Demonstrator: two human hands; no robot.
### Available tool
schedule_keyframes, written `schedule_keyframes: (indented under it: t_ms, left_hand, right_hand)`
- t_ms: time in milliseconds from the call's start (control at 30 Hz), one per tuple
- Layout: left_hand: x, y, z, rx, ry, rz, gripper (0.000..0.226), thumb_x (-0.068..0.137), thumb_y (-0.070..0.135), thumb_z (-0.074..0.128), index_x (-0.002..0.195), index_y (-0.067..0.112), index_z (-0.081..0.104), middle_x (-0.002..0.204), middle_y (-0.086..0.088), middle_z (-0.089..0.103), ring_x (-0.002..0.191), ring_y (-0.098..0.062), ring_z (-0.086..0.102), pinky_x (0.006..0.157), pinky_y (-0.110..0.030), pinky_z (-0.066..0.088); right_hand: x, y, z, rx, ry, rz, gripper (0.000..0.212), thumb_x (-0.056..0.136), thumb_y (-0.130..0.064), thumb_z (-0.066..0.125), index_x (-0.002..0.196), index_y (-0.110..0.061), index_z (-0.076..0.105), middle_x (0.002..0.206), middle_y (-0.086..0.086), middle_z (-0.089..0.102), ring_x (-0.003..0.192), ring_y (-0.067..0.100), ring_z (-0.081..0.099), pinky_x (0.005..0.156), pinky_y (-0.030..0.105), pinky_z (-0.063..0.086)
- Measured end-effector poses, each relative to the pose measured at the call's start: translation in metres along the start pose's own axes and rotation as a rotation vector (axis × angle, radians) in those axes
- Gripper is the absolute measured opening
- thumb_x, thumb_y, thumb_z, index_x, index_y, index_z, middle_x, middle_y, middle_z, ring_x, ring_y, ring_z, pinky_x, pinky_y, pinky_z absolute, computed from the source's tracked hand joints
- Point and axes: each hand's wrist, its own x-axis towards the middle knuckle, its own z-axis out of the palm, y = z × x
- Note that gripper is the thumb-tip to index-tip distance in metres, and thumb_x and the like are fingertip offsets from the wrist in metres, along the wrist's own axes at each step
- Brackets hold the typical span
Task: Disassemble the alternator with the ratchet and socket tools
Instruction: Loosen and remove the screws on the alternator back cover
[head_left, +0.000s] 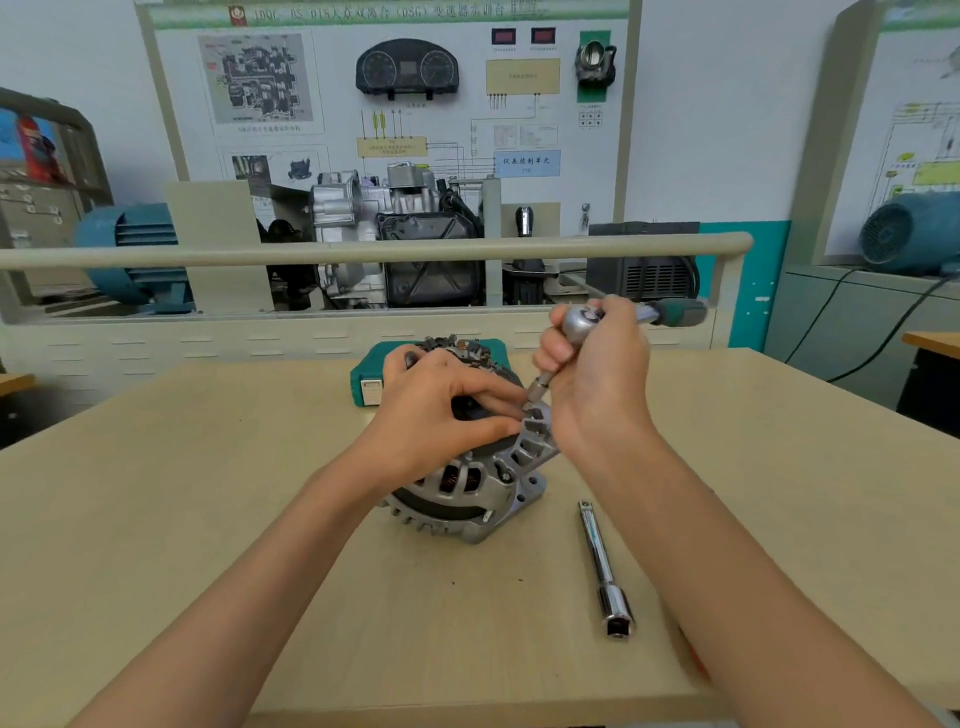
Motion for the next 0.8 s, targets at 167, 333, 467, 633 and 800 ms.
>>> schedule_keyframes:
  t_ms: [167,333,467,633,800]
  left_hand:
    - [0.004,0.002,0.001,-0.037,-0.022,-0.040,0.021,0.076,0.031,0.074,0.077,0.048,0.063,0.070,0.036,0.063,0.097,0.018,0.047,0.092,-0.014,0.009]
    - [0.007,0.008,-0.001,0.036,-0.033,-0.049,0.021,0.073,0.032,0.076,0.068,0.045,0.061,0.067,0.038,0.060,0.092,0.026,0.042,0.086,-0.019,0.012]
    - [0.006,0.015,0.001,0.247,0.040,-0.047,0.014,0.072,0.038,0.075,0.070,0.042,0.062,0.064,0.026,0.062,0.092,0.008,0.041,0.097,-0.024,0.005]
    - [0.001,0.024,0.008,0.394,0.122,-0.051,0.013,0.076,0.041,0.071,0.087,0.034,0.072,0.077,0.016,0.067,0.097,-0.006,0.046,0.100,-0.029,0.004]
    - [0.002,0.037,0.007,0.506,0.201,0.006,0.014,0.081,0.044,0.065,0.088,0.033,0.072,0.077,0.015,0.067,0.094,-0.007,0.050,0.101,-0.031,0.003]
  right_hand:
    - [0.007,-0.009,-0.016,-0.042,0.093,-0.122,0.004,0.095,-0.011,0.030,0.097,-0.011,0.032,0.052,-0.001,0.046,0.036,0.008,0.030,0.037,0.019,0.025]
    - [0.011,-0.003,-0.031,-0.042,0.160,-0.080,0.005,0.092,-0.009,0.031,0.090,-0.014,0.031,0.053,0.000,0.046,0.035,0.008,0.030,0.036,0.017,0.025]
    - [0.012,0.006,-0.036,-0.049,0.175,-0.067,0.005,0.092,-0.009,0.030,0.094,-0.013,0.032,0.047,-0.003,0.046,0.035,0.008,0.029,0.036,0.017,0.024]
    - [0.008,0.013,-0.039,-0.112,0.162,-0.051,0.005,0.092,-0.010,0.030,0.091,-0.012,0.034,0.052,0.000,0.046,0.034,0.008,0.029,0.036,0.016,0.024]
    - [0.005,0.020,-0.040,-0.292,0.113,-0.021,0.017,0.096,-0.014,0.034,0.081,-0.019,0.036,0.064,0.003,0.049,0.035,0.004,0.037,0.036,0.016,0.031]
